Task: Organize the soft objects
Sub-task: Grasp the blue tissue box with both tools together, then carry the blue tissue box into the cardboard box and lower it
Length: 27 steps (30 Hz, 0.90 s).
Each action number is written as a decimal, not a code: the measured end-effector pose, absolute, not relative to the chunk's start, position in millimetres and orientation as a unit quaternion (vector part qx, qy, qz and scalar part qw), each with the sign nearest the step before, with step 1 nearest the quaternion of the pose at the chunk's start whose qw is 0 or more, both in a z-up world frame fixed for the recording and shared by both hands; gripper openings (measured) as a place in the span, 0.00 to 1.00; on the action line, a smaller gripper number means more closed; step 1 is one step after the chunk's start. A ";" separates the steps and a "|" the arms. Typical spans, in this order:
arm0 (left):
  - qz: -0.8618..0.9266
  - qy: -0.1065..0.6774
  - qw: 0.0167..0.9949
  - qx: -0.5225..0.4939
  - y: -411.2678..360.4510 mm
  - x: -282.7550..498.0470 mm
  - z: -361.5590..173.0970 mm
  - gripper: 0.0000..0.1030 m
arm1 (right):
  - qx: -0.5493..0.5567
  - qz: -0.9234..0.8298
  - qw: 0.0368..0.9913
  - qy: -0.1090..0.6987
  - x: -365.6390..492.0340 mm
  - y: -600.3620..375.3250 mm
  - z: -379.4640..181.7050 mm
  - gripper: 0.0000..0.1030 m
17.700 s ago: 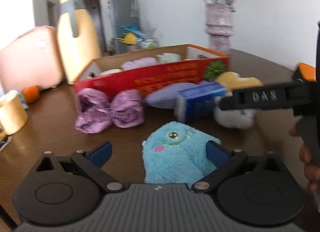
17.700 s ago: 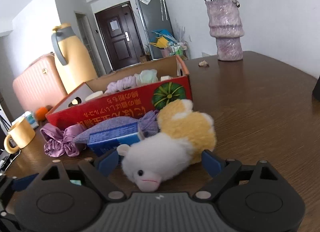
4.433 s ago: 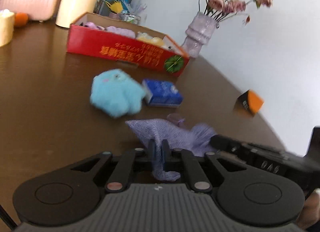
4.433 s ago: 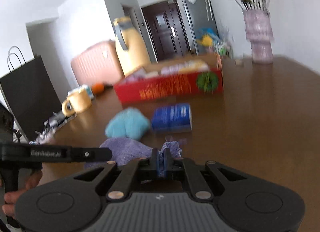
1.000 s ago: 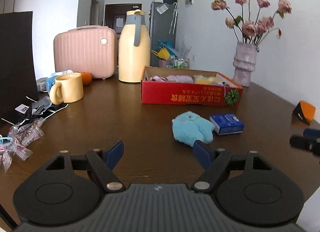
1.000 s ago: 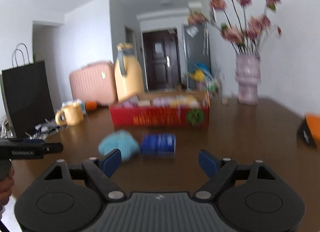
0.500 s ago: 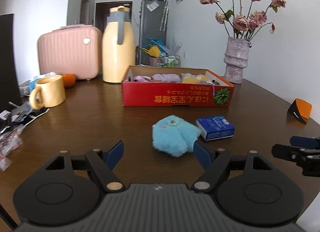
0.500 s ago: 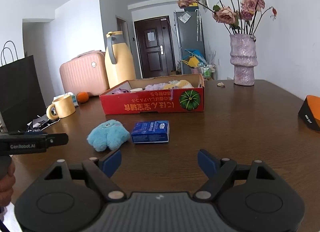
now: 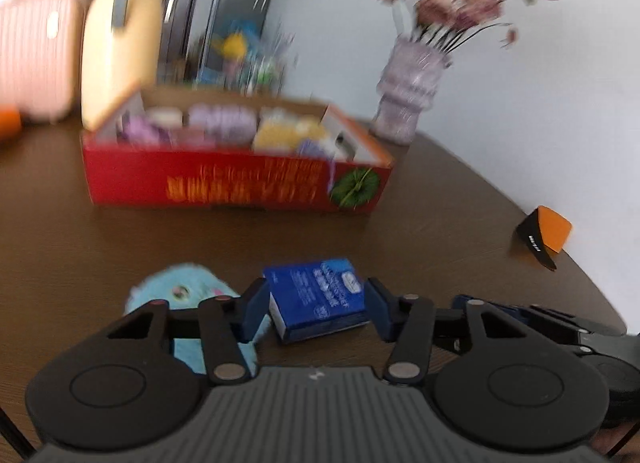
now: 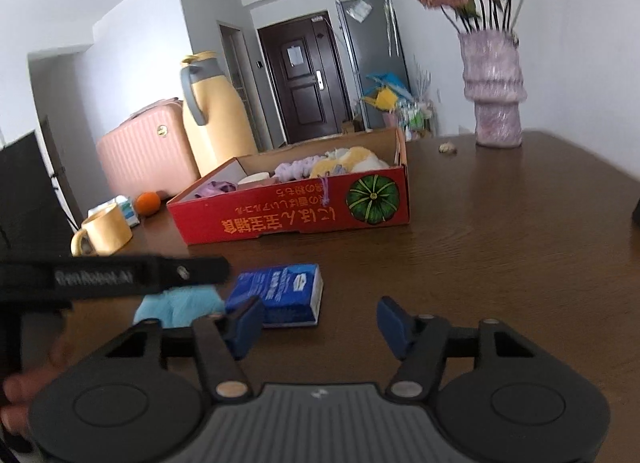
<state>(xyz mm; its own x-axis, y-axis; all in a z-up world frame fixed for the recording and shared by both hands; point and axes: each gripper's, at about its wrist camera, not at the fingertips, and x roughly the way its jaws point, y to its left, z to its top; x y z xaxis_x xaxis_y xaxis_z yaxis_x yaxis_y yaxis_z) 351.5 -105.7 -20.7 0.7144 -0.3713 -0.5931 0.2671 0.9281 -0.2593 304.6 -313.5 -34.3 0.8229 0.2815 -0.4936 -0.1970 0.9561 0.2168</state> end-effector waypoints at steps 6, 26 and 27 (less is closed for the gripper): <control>-0.169 0.391 0.896 -0.122 -101.1 384.5 -45.7 0.32 | 0.138 0.153 0.930 0.304 356.6 -320.2 -49.0 0.50; -0.187 0.377 0.896 -0.141 -94.2 375.9 -36.4 0.18 | 0.153 0.157 0.924 0.313 380.9 -308.2 -59.8 0.22; -0.189 0.374 0.896 -0.143 -93.3 371.9 -33.4 0.18 | 0.153 0.156 0.925 0.310 377.2 -308.5 -56.7 0.22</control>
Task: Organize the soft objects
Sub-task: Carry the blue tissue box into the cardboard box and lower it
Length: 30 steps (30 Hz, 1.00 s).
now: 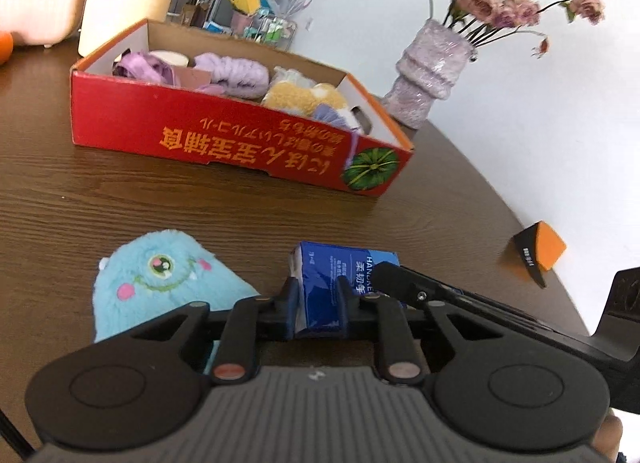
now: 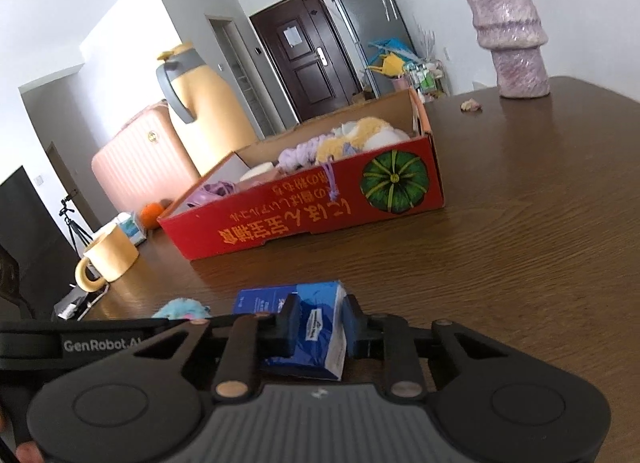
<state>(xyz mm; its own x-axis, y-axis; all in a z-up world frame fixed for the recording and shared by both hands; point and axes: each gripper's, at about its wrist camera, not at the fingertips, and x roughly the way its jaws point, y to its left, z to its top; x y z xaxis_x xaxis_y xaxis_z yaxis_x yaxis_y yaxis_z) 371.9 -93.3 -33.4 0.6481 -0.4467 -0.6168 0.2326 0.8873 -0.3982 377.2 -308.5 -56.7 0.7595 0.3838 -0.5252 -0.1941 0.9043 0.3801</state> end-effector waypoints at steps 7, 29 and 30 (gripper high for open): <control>-0.199 0.338 0.908 -0.145 -84.4 322.5 -6.4 0.17 | 0.150 0.159 0.935 0.280 333.0 -306.3 -29.8 0.22; -0.197 0.252 0.941 -0.110 -65.5 326.6 48.3 0.17 | 0.122 0.170 0.955 0.212 301.6 -275.6 23.0 0.22; -0.197 0.248 0.942 -0.109 -64.1 339.7 53.0 0.17 | 0.119 0.169 0.956 0.207 312.3 -274.0 27.4 0.22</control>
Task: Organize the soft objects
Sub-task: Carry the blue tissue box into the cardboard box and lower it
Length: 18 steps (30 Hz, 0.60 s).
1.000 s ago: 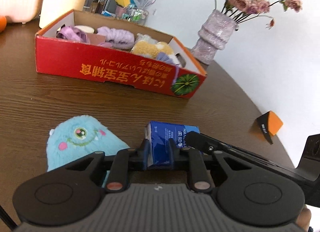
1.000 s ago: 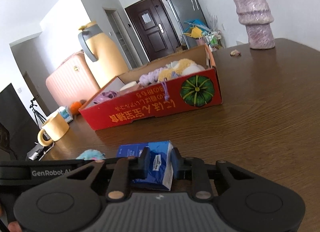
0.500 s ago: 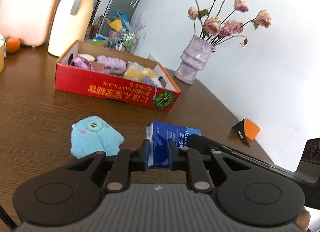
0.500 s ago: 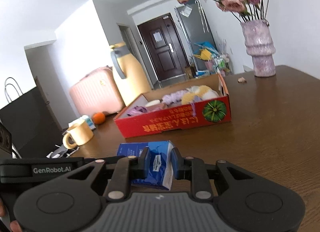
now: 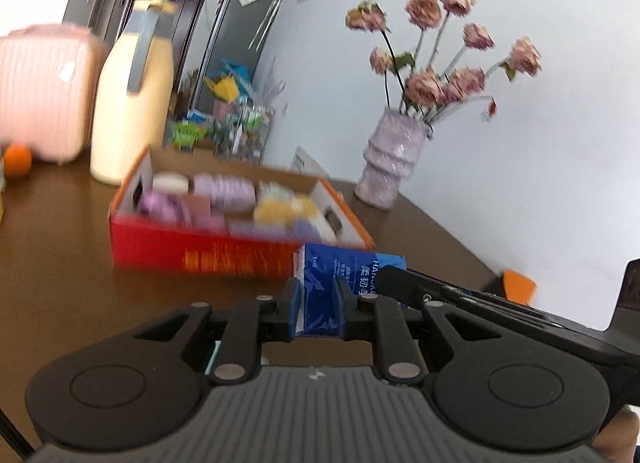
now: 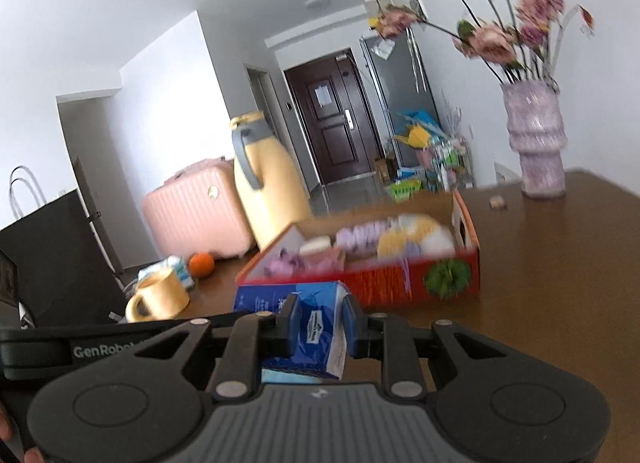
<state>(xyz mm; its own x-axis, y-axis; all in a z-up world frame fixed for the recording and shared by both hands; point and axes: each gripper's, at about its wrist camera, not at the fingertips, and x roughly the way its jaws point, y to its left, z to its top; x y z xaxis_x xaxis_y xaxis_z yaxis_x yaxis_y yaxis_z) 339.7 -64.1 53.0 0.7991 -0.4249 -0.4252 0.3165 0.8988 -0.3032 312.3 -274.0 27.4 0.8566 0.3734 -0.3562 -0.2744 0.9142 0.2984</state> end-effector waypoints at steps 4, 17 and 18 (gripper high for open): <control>-0.208 0.255 0.936 -0.124 -57.4 414.0 69.4 0.17 | 0.102 0.166 0.963 0.185 368.6 -265.9 47.6 0.22; -0.171 0.350 0.911 -0.136 -44.6 593.5 14.9 0.17 | 0.129 0.157 0.939 0.279 589.4 -249.9 20.1 0.21; -0.171 0.356 0.909 -0.135 -45.9 600.5 8.5 0.17 | 0.121 0.150 0.938 0.287 599.0 -248.2 13.9 0.21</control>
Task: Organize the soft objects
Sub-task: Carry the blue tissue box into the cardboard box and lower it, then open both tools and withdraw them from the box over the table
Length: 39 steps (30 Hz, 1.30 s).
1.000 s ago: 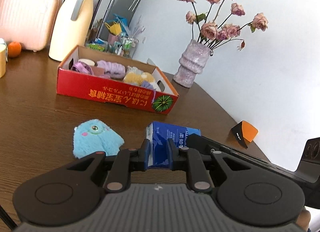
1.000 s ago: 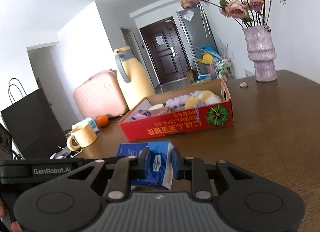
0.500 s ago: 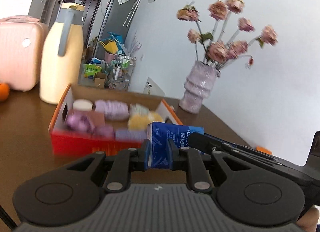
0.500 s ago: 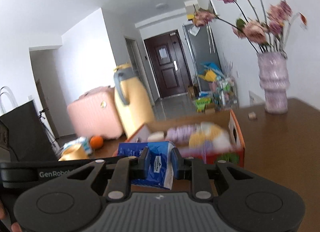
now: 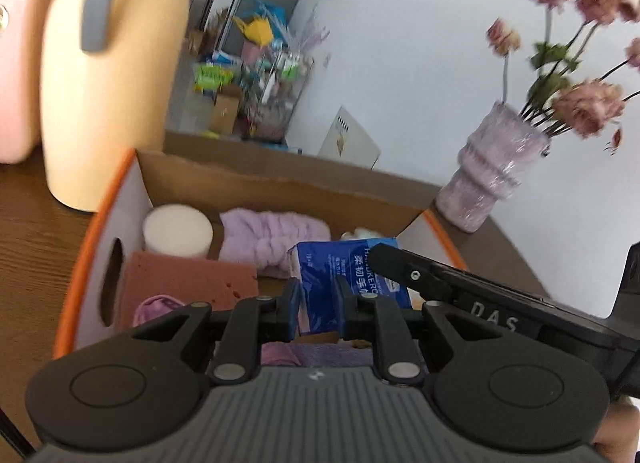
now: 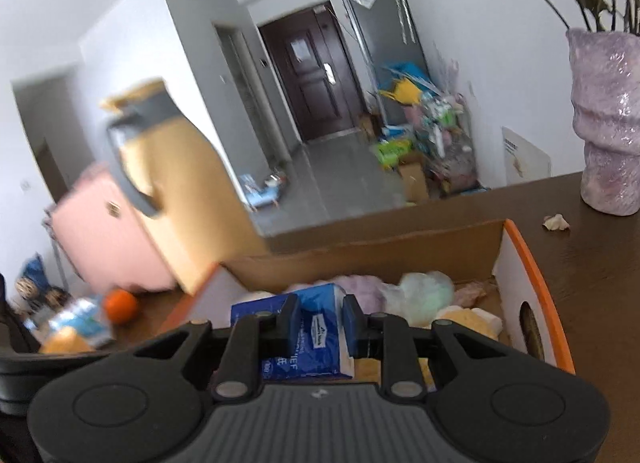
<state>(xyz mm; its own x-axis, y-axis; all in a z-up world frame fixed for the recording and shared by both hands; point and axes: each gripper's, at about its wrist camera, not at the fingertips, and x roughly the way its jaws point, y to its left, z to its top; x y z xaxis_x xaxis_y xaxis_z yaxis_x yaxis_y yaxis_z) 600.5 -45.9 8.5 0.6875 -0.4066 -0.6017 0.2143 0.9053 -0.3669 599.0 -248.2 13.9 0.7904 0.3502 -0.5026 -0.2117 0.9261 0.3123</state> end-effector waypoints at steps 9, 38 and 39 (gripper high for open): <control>-0.141 0.395 0.902 -0.101 -40.7 626.9 -17.9 0.17 | 0.054 0.144 0.931 0.331 635.1 -222.1 -17.0 0.14; -0.057 0.190 0.980 0.024 -18.8 445.7 100.4 0.63 | 0.009 0.142 0.962 0.233 507.0 -261.0 105.5 0.25; -0.045 0.176 0.983 0.034 -19.8 431.7 97.4 0.65 | 0.003 0.140 0.967 0.212 490.1 -265.1 107.8 0.39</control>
